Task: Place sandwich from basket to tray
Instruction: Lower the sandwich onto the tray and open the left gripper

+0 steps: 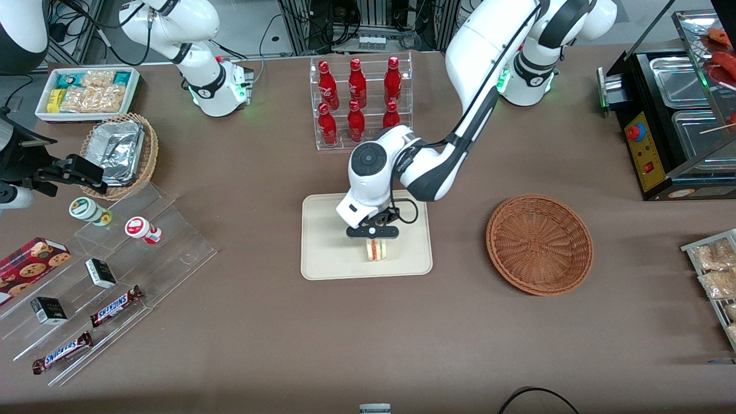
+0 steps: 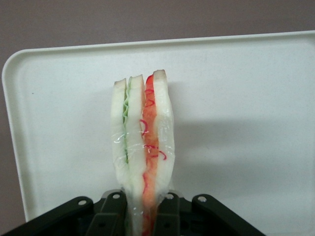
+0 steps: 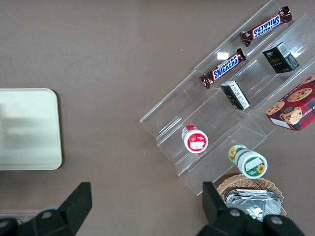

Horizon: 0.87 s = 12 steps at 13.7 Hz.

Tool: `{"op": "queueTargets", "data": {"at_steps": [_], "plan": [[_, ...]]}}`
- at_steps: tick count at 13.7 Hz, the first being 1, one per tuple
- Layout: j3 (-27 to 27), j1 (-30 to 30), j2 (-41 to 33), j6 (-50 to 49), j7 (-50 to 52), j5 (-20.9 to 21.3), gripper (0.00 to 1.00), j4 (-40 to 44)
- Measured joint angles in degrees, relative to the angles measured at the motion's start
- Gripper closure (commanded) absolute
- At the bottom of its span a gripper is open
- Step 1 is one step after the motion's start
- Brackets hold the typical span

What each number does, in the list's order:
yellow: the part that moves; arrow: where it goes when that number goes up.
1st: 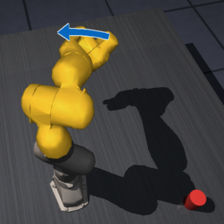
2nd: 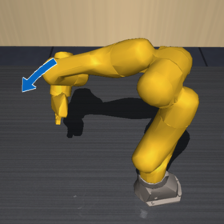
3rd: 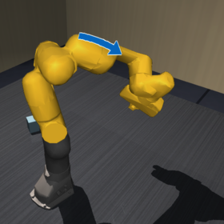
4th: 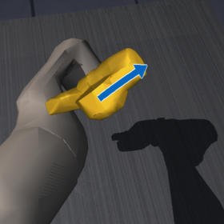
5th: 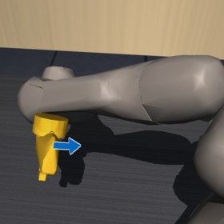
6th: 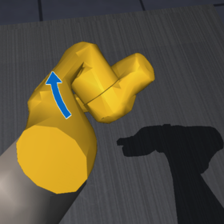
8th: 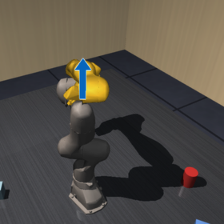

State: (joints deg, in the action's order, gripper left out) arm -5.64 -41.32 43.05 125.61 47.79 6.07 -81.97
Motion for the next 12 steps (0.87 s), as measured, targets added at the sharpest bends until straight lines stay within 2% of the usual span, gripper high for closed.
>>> {"op": "queueTargets", "data": {"at_steps": [4,8,9,10,12], "plan": [[0.1,0.0,2.0,0.1,-1.2,0.2,0.84,1.5],[0.0,-0.6,3.1,1.3,-2.5,0.2,0.77,1.5],[0.0,-0.8,3.5,1.7,-2.8,0.2,0.43,1.5],[0.0,-0.8,3.6,1.9,-3.0,0.2,0.01,1.6],[0.0,-1.0,3.7,1.9,-3.1,0.5,0.0,1.6]]}}
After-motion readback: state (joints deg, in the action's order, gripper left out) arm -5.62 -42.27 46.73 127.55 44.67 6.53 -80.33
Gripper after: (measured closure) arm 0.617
